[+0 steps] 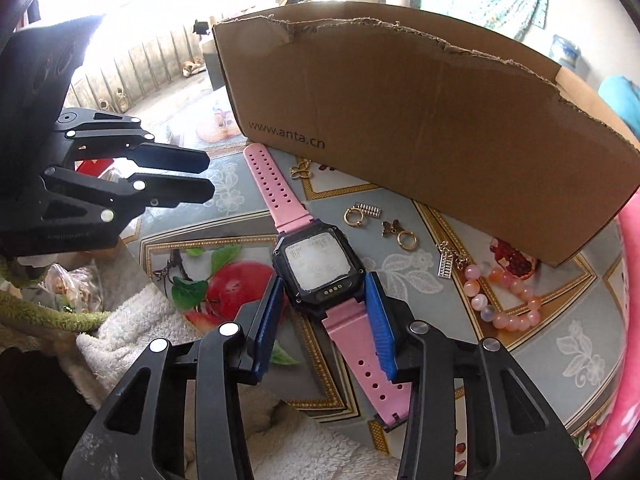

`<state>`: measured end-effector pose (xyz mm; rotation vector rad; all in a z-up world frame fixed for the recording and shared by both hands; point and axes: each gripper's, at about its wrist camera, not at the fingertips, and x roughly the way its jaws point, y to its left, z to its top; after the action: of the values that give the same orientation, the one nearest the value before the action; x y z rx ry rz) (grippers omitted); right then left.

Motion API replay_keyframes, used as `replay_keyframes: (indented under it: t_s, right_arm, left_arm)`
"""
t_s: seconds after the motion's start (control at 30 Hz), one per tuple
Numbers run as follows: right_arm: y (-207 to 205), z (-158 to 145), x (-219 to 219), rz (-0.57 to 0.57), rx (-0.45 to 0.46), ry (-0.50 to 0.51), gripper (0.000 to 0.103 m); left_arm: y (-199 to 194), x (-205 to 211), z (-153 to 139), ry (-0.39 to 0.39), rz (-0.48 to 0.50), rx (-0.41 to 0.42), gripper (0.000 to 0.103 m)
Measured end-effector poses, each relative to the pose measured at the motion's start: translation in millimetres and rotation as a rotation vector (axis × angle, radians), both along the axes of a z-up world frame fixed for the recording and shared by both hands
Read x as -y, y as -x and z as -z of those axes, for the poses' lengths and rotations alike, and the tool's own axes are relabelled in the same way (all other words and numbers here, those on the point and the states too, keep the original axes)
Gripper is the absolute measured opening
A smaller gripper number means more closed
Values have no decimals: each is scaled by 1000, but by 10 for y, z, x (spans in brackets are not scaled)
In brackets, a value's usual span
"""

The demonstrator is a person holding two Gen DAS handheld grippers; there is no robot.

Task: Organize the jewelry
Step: 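Grasp the pink strap with the right gripper while the left gripper grasps the watch head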

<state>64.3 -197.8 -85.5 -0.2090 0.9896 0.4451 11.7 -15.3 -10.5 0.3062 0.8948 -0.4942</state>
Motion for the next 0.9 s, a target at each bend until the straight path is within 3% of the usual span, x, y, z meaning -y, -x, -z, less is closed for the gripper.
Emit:
replay_keyframes:
  t_s: [0.23,0.4,0.6,0.9]
  right_arm:
    - [27,-23,233,-43,-92,-92,38]
    - [-61,-29,364,-59,-171,-169,38]
    - [-294,-32,585,-65,-335,-301,37]
    - [-500,-23,533,-115,-469,-318,37]
  left_arm:
    - [132,258,152,-128,128,84,33]
    - [86,324,197,-152,170,101,35]
    - [32,364,175,-166,212,92,38]
    - [-2,479,187,-204,250,114,39]
